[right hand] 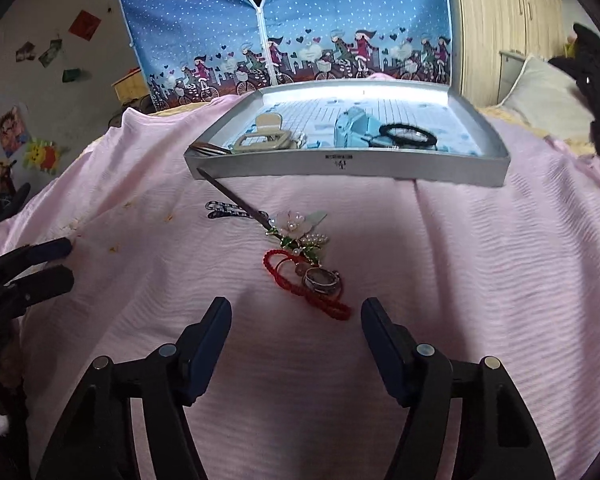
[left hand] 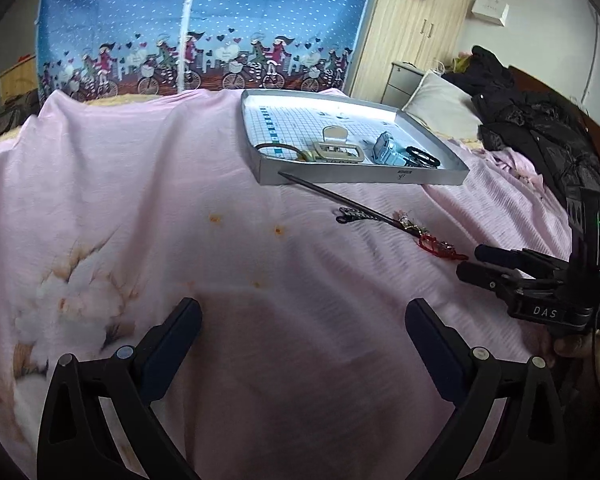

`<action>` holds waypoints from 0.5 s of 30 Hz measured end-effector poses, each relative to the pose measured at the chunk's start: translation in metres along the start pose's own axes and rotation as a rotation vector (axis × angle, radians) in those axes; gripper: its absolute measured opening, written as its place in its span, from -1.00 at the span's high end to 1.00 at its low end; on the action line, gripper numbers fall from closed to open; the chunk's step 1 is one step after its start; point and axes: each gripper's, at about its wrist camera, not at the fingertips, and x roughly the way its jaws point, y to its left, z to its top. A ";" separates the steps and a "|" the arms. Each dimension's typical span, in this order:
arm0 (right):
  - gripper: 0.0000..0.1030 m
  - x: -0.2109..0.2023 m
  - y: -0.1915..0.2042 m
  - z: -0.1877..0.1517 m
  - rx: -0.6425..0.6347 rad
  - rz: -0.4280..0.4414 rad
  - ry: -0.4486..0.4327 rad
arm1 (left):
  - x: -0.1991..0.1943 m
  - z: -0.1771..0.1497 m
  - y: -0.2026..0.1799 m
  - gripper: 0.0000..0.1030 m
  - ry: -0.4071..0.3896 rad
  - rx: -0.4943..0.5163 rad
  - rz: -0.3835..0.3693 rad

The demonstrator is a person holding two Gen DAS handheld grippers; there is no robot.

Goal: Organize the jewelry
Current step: 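Grasp the black serrated barrette with the left tool while the right tool grasps the red bead bracelet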

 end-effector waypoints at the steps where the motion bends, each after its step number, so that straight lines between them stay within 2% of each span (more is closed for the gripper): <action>1: -0.20 0.003 -0.002 0.001 0.002 0.001 0.002 | 0.005 0.003 -0.001 -0.93 0.001 0.014 0.004; 5: -0.10 0.008 -0.004 0.005 -0.011 0.010 -0.008 | 0.026 0.017 -0.003 -0.93 0.010 0.034 -0.016; 10: 0.14 0.010 -0.016 0.007 0.036 0.034 -0.007 | 0.056 0.036 -0.013 -0.81 0.037 0.097 -0.032; 13: 0.36 0.011 -0.026 0.006 0.090 0.058 0.002 | 0.078 0.045 -0.020 -0.52 0.068 0.137 -0.025; 15: 0.42 0.011 -0.030 0.005 0.111 0.072 0.004 | 0.094 0.049 -0.022 -0.29 0.095 0.152 -0.023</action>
